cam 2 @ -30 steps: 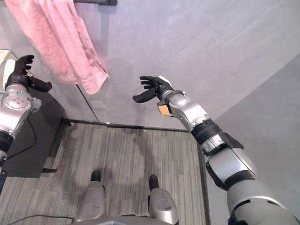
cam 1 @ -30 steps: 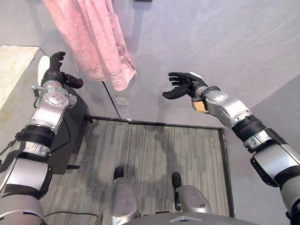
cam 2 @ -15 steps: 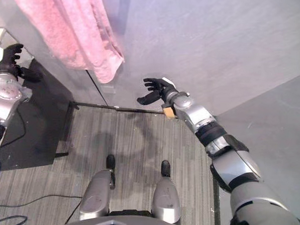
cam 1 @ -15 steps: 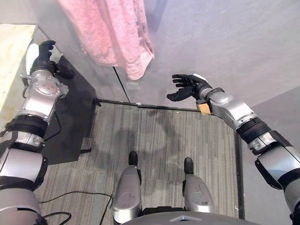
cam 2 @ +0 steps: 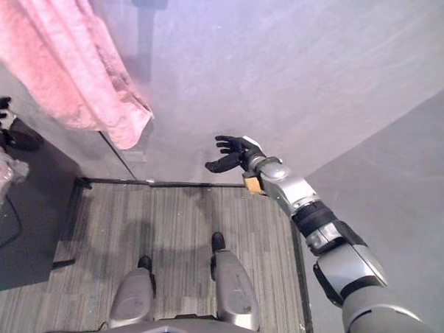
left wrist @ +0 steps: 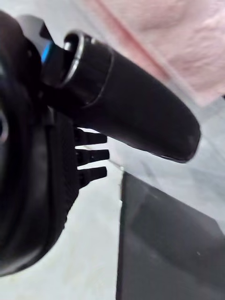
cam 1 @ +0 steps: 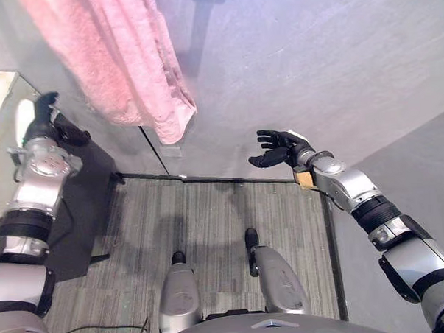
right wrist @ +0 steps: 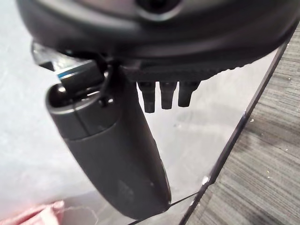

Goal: Organize the bathroom.

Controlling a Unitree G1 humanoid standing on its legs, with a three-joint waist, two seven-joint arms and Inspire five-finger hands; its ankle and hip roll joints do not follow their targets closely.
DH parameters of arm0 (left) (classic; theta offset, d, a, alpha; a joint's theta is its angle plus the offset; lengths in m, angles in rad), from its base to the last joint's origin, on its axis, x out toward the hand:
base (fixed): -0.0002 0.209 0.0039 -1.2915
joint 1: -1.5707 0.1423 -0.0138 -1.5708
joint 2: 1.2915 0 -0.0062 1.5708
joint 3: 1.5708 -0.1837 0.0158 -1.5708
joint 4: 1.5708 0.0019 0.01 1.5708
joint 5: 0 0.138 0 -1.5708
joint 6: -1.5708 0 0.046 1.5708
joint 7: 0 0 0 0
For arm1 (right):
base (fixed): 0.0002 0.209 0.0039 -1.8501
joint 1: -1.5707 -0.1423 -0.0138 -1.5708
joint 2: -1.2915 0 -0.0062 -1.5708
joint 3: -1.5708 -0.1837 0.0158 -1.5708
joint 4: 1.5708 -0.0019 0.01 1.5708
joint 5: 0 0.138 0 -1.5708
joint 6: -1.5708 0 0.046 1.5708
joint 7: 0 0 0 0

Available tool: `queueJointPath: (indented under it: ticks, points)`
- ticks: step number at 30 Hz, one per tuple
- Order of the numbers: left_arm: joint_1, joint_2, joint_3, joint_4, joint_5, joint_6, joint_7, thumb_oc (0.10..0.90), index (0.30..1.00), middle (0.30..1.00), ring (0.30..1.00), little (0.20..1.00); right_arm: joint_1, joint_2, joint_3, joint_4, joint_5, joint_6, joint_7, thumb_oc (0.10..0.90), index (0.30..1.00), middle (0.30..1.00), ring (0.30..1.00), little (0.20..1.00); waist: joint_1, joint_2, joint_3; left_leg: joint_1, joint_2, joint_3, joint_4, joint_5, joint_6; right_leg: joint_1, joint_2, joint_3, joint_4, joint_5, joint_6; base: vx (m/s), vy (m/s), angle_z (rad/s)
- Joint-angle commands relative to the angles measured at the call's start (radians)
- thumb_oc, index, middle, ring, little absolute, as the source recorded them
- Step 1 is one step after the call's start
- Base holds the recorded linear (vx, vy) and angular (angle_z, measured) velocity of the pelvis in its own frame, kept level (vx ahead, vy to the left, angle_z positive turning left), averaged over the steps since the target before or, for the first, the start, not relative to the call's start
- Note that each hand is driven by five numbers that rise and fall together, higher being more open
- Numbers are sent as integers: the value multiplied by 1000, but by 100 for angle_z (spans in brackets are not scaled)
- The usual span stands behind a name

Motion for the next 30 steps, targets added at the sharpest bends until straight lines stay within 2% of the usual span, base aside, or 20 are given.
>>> queueJointPath:
  ticks: [1, 4, 7, 15, 16, 20, 27, 29, 30]
  points:
    - [-133, 20, -24, -32, 44, -105, 87, 800, 900, 900, 900, 900, -61, -50, -30, -29, -4, -126, -59, 800, 900, 900, 900, 900, -38, 25, -102, 25, 22, 10, -68, 113, 15, 86, -71, 10, -93, 32, 27, 81, 55, 10]
    - [-146, 12, -42, -19, 40, -108, 81, 800, 900, 900, 900, 900, -47, -75, -65, -56, -6, -137, -83, 800, 900, 900, 900, 900, -56, 33, -124, 56, 16, 14, -97, 116, 8, 107, -67, 14, -104, 26, 28, 118, 71, 12]
    - [-109, -3, -10, -57, 53, -81, 89, 800, 900, 900, 900, 900, -35, -89, -115, -123, -47, -135, -97, 800, 900, 900, 900, 900, -62, 35, -154, 100, 10, 19, -134, 113, 9, 142, -63, 18, -131, 21, 31, 154, 56, 8]
    - [-74, -45, 27, -54, 90, -133, 142, 800, 900, 900, 900, 900, -123, -81, -139, -263, -119, -137, -172, 800, 900, 900, 900, 900, -66, 35, -204, 156, 10, 36, -192, 114, 11, 181, -55, 28, -177, 25, 32, 51, 33, -2]
    - [-59, -67, 42, -70, 114, -144, 133, 800, 900, 900, 900, 900, -168, -66, -140, -333, -120, -107, -203, 800, 900, 900, 900, 900, -62, 34, -226, 172, 8, 38, -214, 116, 12, 194, -53, 30, -197, 29, 32, 33, 48, 0]
    - [-62, -88, 40, -80, 129, -144, 100, 800, 900, 900, 900, 900, -221, -39, -124, -378, -130, -78, -233, 800, 900, 900, 900, 900, -58, 30, -244, 181, 7, 44, -231, 126, 13, 196, -53, 36, -211, 41, 33, 2, 21, -1]
    - [-114, -131, -8, -147, 72, -143, -112, 800, 900, 900, 900, 900, -339, -5, -103, -335, -118, -72, -292, 800, 900, 900, 900, 900, -39, 28, -267, 211, 9, 53, -262, 131, 12, 226, -58, 22, -233, 46, 39, -2, 14, 3]
    - [-113, -143, -9, -190, 28, -155, -186, 800, 900, 900, 900, 900, -354, -4, -113, -321, -116, -77, -303, 800, 900, 900, 900, 900, -32, 28, -269, 216, 9, 51, -267, 132, 11, 233, -61, 15, -239, 48, 42, -6, 8, 10]
    - [-111, -151, -1, -229, -14, -159, -260, 800, 900, 900, 900, 900, -359, 0, -126, -312, -101, -85, -317, 800, 900, 900, 900, 900, -27, 29, -272, 219, 8, 49, -272, 132, 11, 239, -63, 11, -245, 49, 43, -3, 5, 8]
